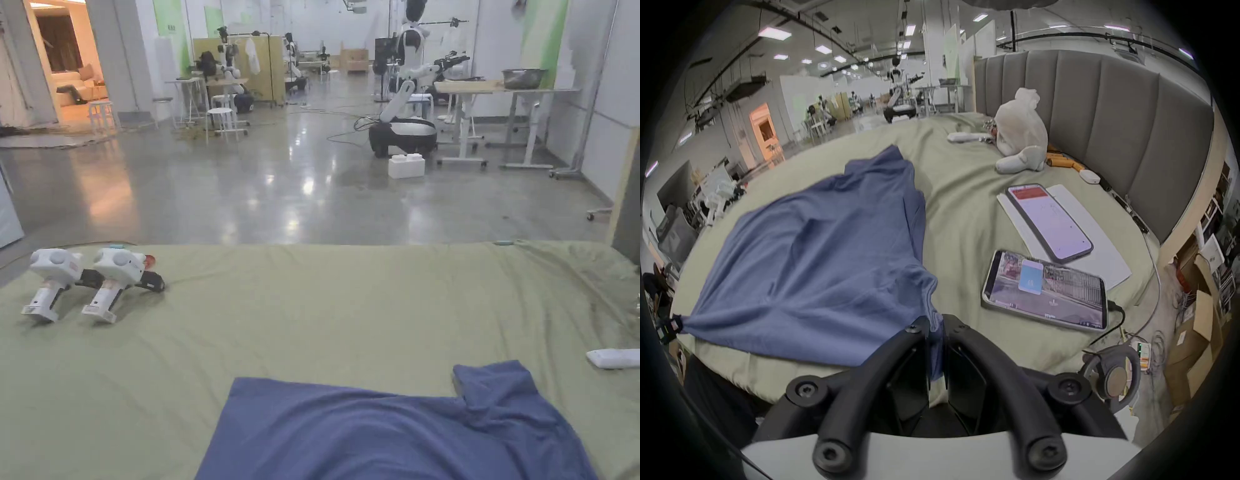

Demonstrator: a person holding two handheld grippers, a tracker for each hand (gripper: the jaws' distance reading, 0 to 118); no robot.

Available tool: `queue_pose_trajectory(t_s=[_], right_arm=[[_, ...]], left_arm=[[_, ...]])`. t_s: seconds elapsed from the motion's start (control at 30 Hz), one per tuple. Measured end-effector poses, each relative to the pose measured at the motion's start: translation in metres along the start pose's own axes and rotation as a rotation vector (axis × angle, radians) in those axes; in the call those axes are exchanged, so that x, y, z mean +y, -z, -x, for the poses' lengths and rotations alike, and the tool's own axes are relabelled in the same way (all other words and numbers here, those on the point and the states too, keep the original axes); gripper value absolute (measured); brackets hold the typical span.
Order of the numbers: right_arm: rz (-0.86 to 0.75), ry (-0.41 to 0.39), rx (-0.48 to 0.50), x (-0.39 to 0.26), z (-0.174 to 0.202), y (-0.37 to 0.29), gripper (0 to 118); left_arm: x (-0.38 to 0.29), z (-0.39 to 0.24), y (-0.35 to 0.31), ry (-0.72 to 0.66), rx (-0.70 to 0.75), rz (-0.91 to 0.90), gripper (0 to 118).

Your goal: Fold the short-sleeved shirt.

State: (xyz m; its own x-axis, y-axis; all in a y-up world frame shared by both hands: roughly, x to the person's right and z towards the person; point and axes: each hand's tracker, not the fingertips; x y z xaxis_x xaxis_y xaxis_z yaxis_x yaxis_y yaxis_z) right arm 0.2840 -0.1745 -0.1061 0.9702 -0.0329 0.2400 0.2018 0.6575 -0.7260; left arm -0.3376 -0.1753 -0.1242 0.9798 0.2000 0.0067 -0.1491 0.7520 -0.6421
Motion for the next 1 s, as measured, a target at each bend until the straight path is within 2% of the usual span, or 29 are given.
queue_pose_trajectory(t_s=[0.07,0.1,0.13,0.17,0.2,0.23,0.27,0.3,0.33,0.47,0.63,0.7,0.83,0.9,0.93,1.0], right_arm=[[-0.006,-0.014,-0.016,-0.001,0.003,-0.002,4],[0.005,-0.022,-0.014,0.0,0.003,-0.002,4],[0.009,-0.023,-0.009,0.0,0.003,-0.002,4],[0.012,-0.024,-0.003,0.002,0.003,0.0,5],[0.028,-0.033,0.004,0.003,0.002,0.002,8],[0.042,-0.047,-0.013,0.003,0.001,0.001,31],[0.039,-0.048,-0.03,0.003,0.0,0.0,58],[0.035,-0.048,-0.025,0.003,-0.002,-0.004,76],[-0.001,-0.032,-0.012,0.005,-0.003,-0.012,77],[-0.145,0.033,0.122,0.028,0.003,-0.045,77],[-0.466,-0.022,0.208,0.063,0.035,-0.108,77],[-0.566,-0.068,0.238,0.069,0.047,-0.132,77],[-0.667,-0.127,0.253,0.073,0.065,-0.162,74],[-0.691,-0.118,0.266,0.073,0.072,-0.172,58],[-0.706,-0.12,0.263,0.072,0.074,-0.177,40],[-0.75,-0.144,0.26,0.07,0.079,-0.185,9]], left_arm=[[0.001,0.0,-0.001,0.014,0.019,0.007,35],[0.002,0.0,-0.001,0.031,0.029,0.008,35],[0.005,0.001,0.0,0.052,0.054,0.021,40],[0.005,0.001,-0.001,0.063,0.06,0.031,53],[0.006,0.002,-0.003,0.065,0.059,0.027,71],[0.008,0.001,-0.006,0.068,0.065,0.015,83],[0.01,-0.001,-0.014,0.07,0.077,-0.014,84],[0.014,-0.004,-0.02,0.076,0.081,-0.044,84],[0.019,-0.009,-0.029,0.085,0.074,-0.096,84],[0.051,-0.046,-0.065,0.202,0.101,-0.274,84],[0.089,-0.103,-0.125,0.232,0.08,-0.526,84],[0.099,-0.123,-0.146,0.268,0.062,-0.604,84],[0.102,-0.152,-0.175,0.347,0.078,-0.701,81],[0.097,-0.162,-0.187,0.335,0.092,-0.762,70],[0.096,-0.163,-0.191,0.331,0.078,-0.761,55],[0.095,-0.167,-0.194,0.326,0.069,-0.762,33]])
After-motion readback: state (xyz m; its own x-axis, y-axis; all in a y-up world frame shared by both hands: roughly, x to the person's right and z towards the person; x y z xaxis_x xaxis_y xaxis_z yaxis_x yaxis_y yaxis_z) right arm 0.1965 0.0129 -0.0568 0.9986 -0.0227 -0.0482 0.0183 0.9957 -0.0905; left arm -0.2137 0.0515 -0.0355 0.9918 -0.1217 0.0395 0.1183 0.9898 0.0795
